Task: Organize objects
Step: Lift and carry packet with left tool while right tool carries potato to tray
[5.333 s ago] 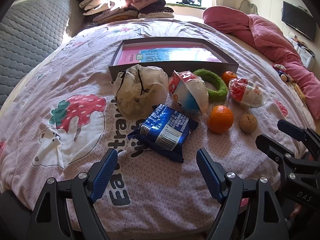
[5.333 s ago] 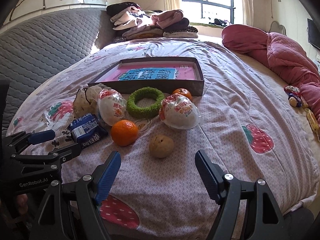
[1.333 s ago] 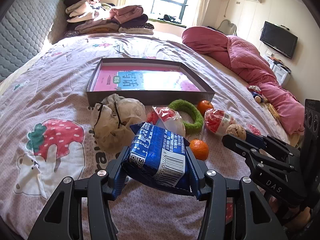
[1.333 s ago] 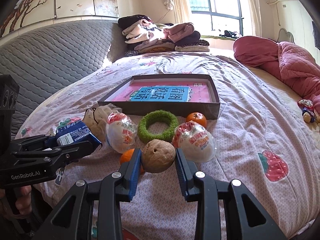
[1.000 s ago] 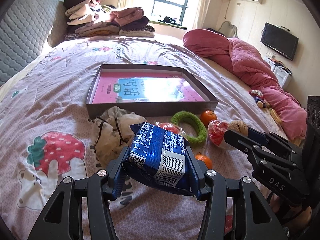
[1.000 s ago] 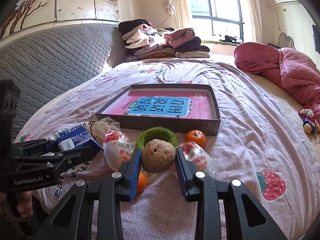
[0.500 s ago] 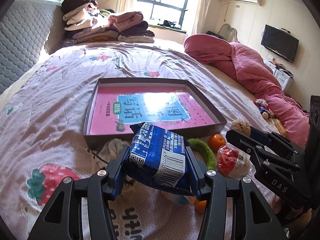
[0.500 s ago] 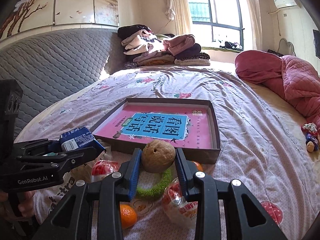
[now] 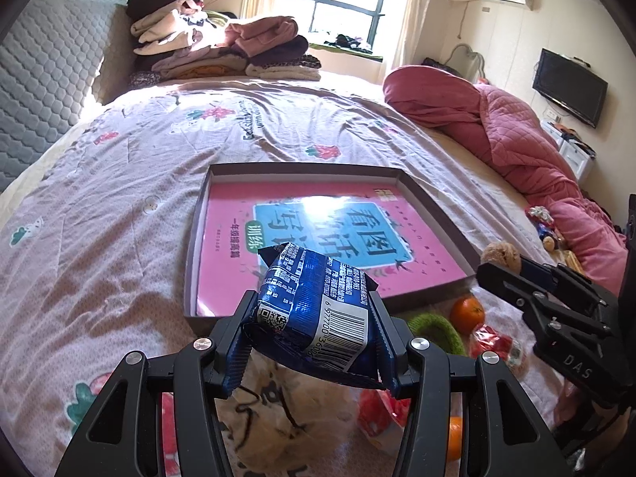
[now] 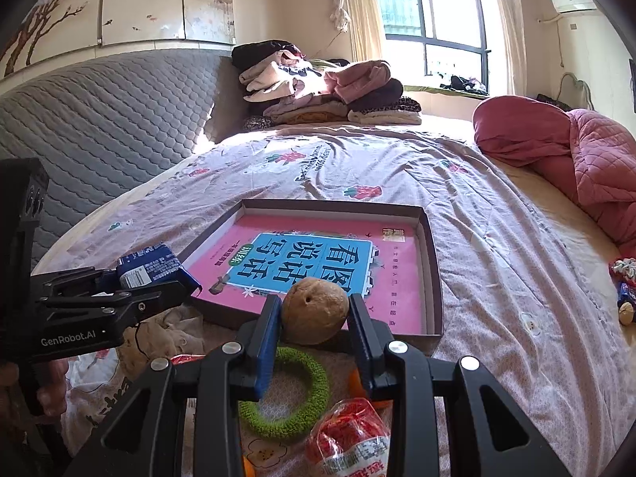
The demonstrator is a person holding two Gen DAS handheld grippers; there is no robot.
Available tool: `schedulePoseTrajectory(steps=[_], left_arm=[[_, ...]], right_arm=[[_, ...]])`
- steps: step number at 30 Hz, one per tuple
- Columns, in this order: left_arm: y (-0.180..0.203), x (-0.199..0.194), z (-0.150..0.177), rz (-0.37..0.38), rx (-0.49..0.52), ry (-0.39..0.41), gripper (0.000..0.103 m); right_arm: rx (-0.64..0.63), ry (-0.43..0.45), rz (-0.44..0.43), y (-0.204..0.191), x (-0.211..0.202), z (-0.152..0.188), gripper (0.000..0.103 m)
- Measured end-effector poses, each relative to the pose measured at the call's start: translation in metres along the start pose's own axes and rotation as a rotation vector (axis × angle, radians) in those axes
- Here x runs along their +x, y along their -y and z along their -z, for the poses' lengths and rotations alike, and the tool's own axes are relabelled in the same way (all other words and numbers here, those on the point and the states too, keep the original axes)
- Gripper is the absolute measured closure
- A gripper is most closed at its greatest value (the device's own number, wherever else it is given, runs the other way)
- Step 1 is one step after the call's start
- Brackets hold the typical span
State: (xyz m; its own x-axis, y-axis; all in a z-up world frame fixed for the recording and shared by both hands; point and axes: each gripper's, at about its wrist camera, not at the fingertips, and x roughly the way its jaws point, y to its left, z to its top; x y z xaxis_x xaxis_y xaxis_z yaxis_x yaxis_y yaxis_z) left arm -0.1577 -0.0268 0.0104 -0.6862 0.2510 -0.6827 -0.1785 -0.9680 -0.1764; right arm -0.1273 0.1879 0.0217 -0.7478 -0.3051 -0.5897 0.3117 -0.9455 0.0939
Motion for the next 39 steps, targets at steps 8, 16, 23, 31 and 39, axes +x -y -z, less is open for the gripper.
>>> schedulePoseTrajectory(steps=[8,16,23,31,39], left_arm=[[-0.015,0.019,-0.016,-0.008,-0.021,-0.021,0.049],[-0.026,0.041,-0.019,-0.003,-0.043,-0.062,0.049],[-0.029,0.056,-0.020,-0.007,-0.059,-0.088,0.049],[-0.030,0.070,-0.015,0.003,-0.066,-0.137,0.048],[-0.030,0.071,-0.016,0.000,-0.062,-0.149,0.047]], right_arm=[[0.006,-0.069,-0.023,0.017,0.029,-0.017,0.069],[0.012,-0.169,-0.012,0.038,0.065,-0.020,0.069],[0.032,-0.259,-0.008,0.048,0.088,-0.013,0.069],[0.034,-0.317,0.009,0.051,0.099,-0.008,0.069],[0.022,-0.328,0.033,0.050,0.100,-0.007,0.069]])
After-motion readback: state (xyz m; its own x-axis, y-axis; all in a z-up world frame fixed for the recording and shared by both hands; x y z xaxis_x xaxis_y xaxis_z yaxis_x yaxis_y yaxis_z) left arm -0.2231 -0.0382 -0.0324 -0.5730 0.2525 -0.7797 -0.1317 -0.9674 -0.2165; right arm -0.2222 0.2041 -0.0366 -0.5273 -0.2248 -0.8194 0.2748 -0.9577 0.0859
